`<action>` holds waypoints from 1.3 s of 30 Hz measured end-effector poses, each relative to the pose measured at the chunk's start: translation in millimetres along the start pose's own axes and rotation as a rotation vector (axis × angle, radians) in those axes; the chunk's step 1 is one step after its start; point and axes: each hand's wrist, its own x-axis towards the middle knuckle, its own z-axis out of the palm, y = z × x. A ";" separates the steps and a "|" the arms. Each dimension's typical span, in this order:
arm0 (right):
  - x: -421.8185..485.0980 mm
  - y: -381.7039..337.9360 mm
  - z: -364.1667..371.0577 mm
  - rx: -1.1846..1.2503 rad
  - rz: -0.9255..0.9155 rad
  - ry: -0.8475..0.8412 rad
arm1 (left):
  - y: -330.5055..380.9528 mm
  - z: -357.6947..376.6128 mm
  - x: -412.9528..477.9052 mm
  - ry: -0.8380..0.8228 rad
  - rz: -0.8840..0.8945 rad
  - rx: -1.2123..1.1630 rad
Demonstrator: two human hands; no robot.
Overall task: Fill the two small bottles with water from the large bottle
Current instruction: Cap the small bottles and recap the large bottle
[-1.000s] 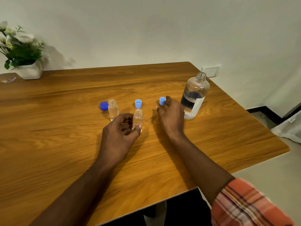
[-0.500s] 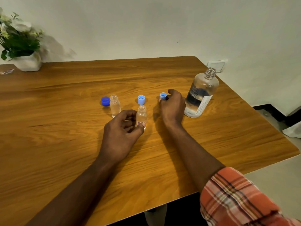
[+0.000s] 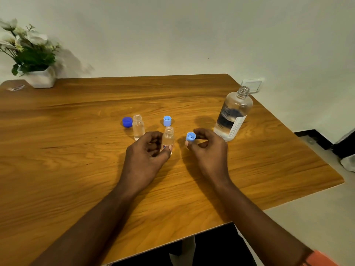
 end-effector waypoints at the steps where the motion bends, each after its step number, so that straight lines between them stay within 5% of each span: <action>1: -3.1 0.7 -2.5 0.033 -0.010 -0.030 | 0.3 -0.1 -0.6 -0.006 0.008 0.012; 10: 5.9 -15.3 -17.8 0.064 -0.191 -0.310 | 4.6 -0.5 -4.6 -0.033 0.056 0.046; 18: 29.3 -44.8 -30.8 0.159 -0.214 -0.408 | 2.9 -0.1 -4.3 -0.044 0.064 0.018; 39: 38.5 -45.8 -32.0 -0.034 -0.344 -0.514 | 3.8 1.2 -6.7 -0.039 0.127 0.068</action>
